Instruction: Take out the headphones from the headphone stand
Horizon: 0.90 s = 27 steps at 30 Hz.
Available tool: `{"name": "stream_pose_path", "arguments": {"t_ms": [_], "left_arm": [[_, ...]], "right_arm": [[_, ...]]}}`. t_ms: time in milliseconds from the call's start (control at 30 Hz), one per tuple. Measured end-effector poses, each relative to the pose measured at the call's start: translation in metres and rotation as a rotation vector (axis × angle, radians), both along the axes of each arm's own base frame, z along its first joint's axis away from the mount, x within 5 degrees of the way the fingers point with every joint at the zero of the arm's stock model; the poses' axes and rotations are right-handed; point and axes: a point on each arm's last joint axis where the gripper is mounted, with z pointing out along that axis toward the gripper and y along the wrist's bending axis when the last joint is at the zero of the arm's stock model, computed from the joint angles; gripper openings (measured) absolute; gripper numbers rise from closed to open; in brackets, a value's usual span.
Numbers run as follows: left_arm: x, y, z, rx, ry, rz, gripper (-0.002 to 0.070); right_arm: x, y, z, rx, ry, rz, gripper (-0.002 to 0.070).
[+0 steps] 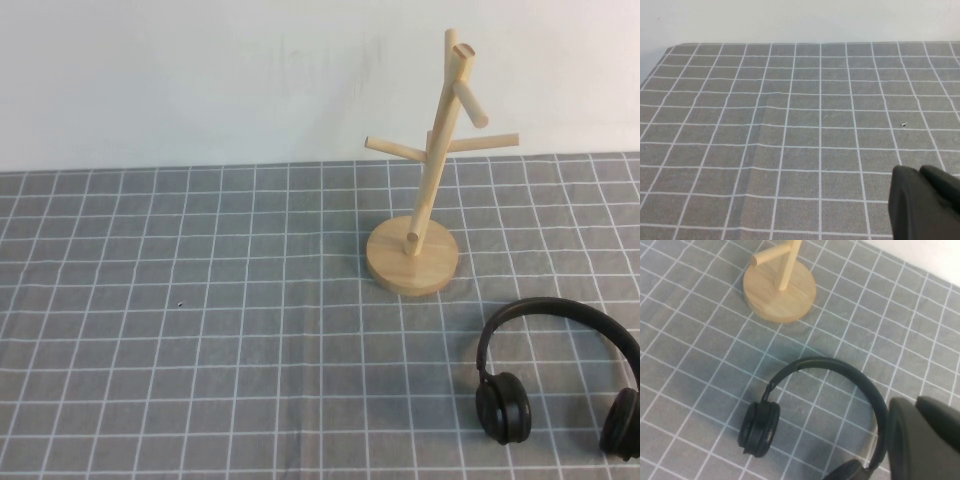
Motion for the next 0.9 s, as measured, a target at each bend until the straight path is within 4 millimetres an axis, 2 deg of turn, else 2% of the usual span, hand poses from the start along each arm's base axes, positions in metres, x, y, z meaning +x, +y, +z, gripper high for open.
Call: {"name": "stream_pose_path", "arguments": {"t_ms": [200, 300, 367, 500, 667, 900], "left_arm": [[0.0, 0.0, 0.0, 0.0, 0.0, 0.0, -0.0004], [0.0, 0.0, 0.0, 0.0, 0.0, 0.0, -0.0004], [0.0, 0.0, 0.0, 0.0, 0.0, 0.0, -0.0004], [0.0, 0.0, 0.0, 0.0, 0.0, 0.0, -0.0004], [0.0, 0.0, 0.0, 0.0, 0.0, 0.0, -0.0004], [0.0, 0.0, 0.0, 0.0, 0.0, 0.0, -0.0004]], "right_arm": [[-0.001, -0.001, 0.0, 0.0, -0.003, -0.003, -0.0006], [-0.008, -0.019, 0.005, 0.044, -0.027, -0.077, -0.0006], [-0.011, -0.038, 0.011, 0.024, -0.084, -0.162, -0.0006], [-0.03, -0.069, 0.014, 0.162, -0.134, -0.384, -0.0006], [-0.058, -0.086, -0.021, 0.207, -0.265, -0.483, -0.0006], [-0.081, -0.09, -0.087, 0.284, -0.396, -0.562, -0.0006]]}}
